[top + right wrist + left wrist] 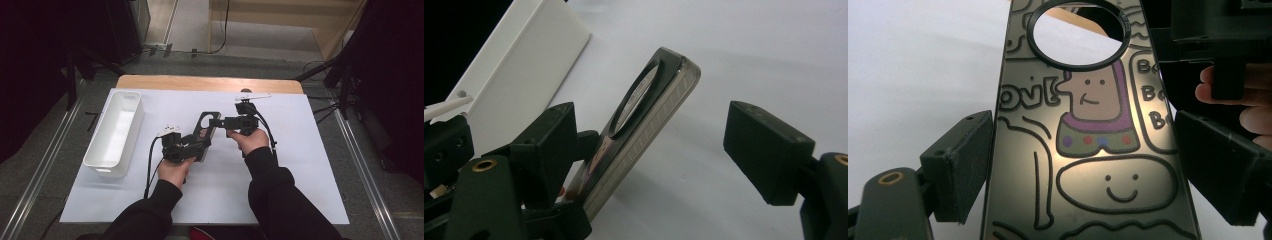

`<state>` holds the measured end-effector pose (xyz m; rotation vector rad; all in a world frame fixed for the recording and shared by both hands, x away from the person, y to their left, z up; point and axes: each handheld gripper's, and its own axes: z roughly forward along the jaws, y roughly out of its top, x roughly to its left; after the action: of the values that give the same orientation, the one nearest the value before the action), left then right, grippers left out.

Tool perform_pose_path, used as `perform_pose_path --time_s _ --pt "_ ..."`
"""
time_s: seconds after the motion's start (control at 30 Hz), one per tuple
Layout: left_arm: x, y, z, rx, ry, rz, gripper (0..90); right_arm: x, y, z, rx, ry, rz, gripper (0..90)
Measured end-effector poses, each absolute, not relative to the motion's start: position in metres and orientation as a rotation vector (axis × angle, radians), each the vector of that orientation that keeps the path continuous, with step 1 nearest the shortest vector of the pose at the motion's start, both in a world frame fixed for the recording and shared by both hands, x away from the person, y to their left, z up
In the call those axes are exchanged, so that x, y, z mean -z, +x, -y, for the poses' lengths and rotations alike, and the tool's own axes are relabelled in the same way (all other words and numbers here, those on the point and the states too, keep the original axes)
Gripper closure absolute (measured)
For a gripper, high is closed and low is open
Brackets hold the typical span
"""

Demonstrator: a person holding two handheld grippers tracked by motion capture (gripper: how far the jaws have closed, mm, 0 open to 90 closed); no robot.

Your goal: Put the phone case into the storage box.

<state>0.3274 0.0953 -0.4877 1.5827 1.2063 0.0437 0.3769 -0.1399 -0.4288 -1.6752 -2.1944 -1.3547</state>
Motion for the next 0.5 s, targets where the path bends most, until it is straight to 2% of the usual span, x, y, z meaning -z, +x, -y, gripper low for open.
perform_pose_path --time_s 0.5 --pt "0.4921 0.3294 -0.0932 -0.065 1.573 -1.213 11.6 0.4350 0.3827 0.1358 1.335 -1.727 2.133 25.1"
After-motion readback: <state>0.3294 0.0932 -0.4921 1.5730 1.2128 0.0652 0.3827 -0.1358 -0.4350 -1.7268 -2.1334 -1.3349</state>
